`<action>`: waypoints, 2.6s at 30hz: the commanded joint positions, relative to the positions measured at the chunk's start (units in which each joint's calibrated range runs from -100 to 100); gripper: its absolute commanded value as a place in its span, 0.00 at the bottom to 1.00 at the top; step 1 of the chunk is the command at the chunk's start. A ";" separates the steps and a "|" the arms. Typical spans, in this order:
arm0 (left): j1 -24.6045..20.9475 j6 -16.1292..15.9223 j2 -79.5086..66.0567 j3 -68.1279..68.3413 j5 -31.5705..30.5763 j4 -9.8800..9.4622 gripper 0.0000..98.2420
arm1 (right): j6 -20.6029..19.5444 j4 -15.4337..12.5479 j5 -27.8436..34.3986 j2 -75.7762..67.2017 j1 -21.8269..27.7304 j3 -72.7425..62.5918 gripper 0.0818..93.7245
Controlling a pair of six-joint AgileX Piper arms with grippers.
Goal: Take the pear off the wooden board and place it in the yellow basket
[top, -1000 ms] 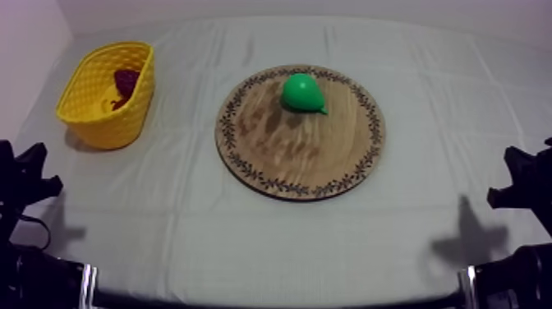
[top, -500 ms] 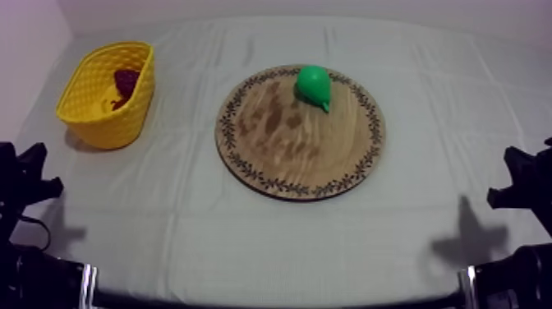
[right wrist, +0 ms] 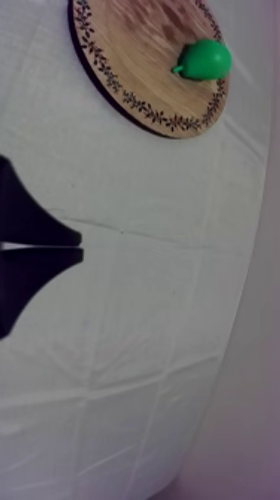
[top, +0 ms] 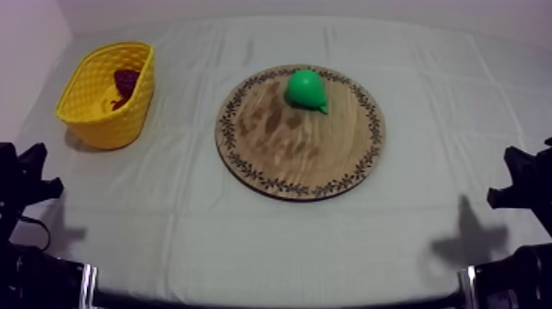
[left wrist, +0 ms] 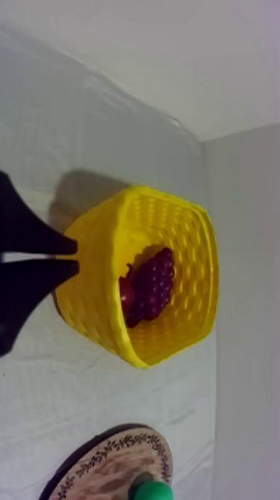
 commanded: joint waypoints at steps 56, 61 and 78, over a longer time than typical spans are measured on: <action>0.50 0.89 15.73 -15.74 -2.16 -0.77 0.00 | -0.01 0.01 -0.01 0.01 0.00 0.05 0.00; 2.34 0.99 25.23 -28.67 1.34 -0.44 0.00 | -0.01 0.01 -0.01 0.01 0.00 0.05 0.00; 16.83 9.06 64.17 -79.83 17.31 -5.02 0.00 | -0.01 0.01 -0.01 0.01 0.06 0.05 0.00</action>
